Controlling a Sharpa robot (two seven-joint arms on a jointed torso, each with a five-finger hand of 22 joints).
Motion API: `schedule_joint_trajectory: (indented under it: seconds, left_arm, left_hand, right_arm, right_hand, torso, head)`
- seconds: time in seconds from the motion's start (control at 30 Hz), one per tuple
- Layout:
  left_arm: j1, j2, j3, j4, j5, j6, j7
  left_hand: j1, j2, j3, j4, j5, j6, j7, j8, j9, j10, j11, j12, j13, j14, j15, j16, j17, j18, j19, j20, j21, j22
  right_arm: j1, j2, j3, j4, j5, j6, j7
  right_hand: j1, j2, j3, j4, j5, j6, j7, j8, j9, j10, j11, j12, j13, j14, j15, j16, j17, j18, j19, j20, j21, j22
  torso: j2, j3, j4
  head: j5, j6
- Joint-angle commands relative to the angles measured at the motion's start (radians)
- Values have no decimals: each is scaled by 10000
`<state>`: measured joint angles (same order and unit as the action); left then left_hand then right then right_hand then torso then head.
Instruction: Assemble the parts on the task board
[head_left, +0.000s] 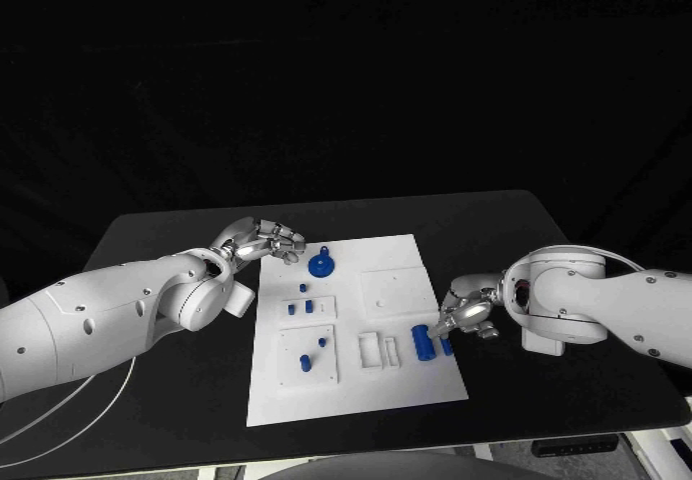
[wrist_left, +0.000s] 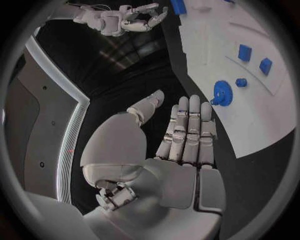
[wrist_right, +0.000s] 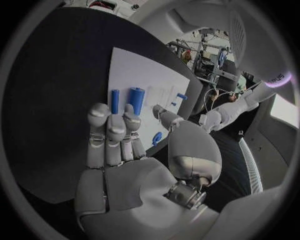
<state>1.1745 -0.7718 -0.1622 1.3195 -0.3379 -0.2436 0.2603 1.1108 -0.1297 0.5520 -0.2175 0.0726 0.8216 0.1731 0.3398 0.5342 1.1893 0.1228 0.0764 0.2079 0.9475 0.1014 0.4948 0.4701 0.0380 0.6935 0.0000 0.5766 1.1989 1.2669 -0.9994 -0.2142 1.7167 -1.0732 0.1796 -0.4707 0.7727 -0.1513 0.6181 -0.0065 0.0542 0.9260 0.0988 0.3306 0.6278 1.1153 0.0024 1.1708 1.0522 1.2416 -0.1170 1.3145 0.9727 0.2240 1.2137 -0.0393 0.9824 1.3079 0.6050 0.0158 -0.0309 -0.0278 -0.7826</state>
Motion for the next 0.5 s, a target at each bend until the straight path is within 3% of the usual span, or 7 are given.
schedule_joint_trajectory:
  seconds: [0.03,0.17,0.2,0.37,0.4,0.47,0.5]
  left_arm:
    - [-27,-45,-1,140,115,5,83]
    - [-29,-73,-1,184,116,-22,77]
    - [-29,-76,0,182,116,-27,86]
    - [-29,-83,0,190,144,-22,99]
    - [-29,-89,0,202,150,-2,94]
    - [-29,-100,0,222,177,39,90]
    - [-29,-110,0,241,187,42,90]
  left_hand:
    - [-91,18,5,86,-18,-64,-13,36,-12,-84,14,-55,-14,-21,64,-56,17,167,-20,67,-37,13]
    - [-109,16,0,104,-19,-73,-10,35,-16,-94,19,-58,-17,-27,68,-69,26,166,-26,71,-43,20]
    - [-112,17,-1,108,-19,-74,-9,35,-17,-96,20,-58,-17,-28,68,-73,28,166,-27,71,-44,22]
    - [-128,9,-6,123,-18,-88,-5,32,-24,-111,25,-63,-22,-40,74,-94,41,166,-39,76,-53,32]
    - [-136,1,-10,129,-20,-97,-2,30,-28,-121,29,-66,-25,-49,78,-106,47,165,-47,79,-59,36]
    - [-169,-8,-24,155,-34,-114,5,27,-35,-140,37,-69,-30,-64,87,-133,60,163,-63,88,-72,46]
    - [-204,-24,-41,179,-54,-127,12,24,-42,-151,42,-70,-34,-72,93,-151,73,162,-75,93,-81,55]
  right_arm:
    - [-75,131,-10,-64,-435,-330,-290]
    - [-204,266,-16,-138,-470,-488,-450]
    - [-236,308,-17,-158,-517,-489,-483]
    - [-407,510,-22,-273,-590,-534,-588]
    - [-451,549,-22,-298,-622,-544,-600]
    - [-517,617,-22,-349,-768,-493,-585]
    - [-550,645,-22,-360,-885,-406,-553]
  right_hand:
    - [-170,-34,-127,21,-53,270,22,-68,22,-134,-132,-44,22,78,0,-63,33,378,289,-262,46,103]
    - [-289,-113,-313,2,-51,277,18,-75,43,-129,-135,-44,42,84,-2,-72,66,378,280,-268,57,112]
    - [-308,-103,-371,-17,-53,279,13,-78,52,-127,-138,-45,50,86,-7,-75,80,378,277,-276,62,115]
    - [-512,-58,-847,-145,-60,272,-3,-116,108,-139,-152,-68,102,84,-25,-112,176,378,222,-321,68,126]
    - [-529,-12,-934,-188,-46,272,-6,-125,120,-139,-156,-73,113,83,-27,-123,196,378,211,-333,67,126]
    - [-551,22,-1027,-232,-51,275,-8,-135,133,-140,-160,-81,125,83,-29,-136,218,378,199,-343,66,126]
    - [-561,40,-1072,-254,-51,275,-8,-143,139,-139,-162,-85,133,84,-31,-143,231,378,191,-348,64,125]
  torso:
    - [-45,-49,18]
    - [-42,-83,10]
    - [-28,-70,17]
    - [-26,-98,36]
    - [-20,-90,33]
    - [8,-128,54]
    - [14,-127,56]
  head:
    - [37,-21]
    - [36,-21]
    - [34,-18]
    - [54,-61]
    - [63,-59]
    - [70,-46]
    - [75,-42]
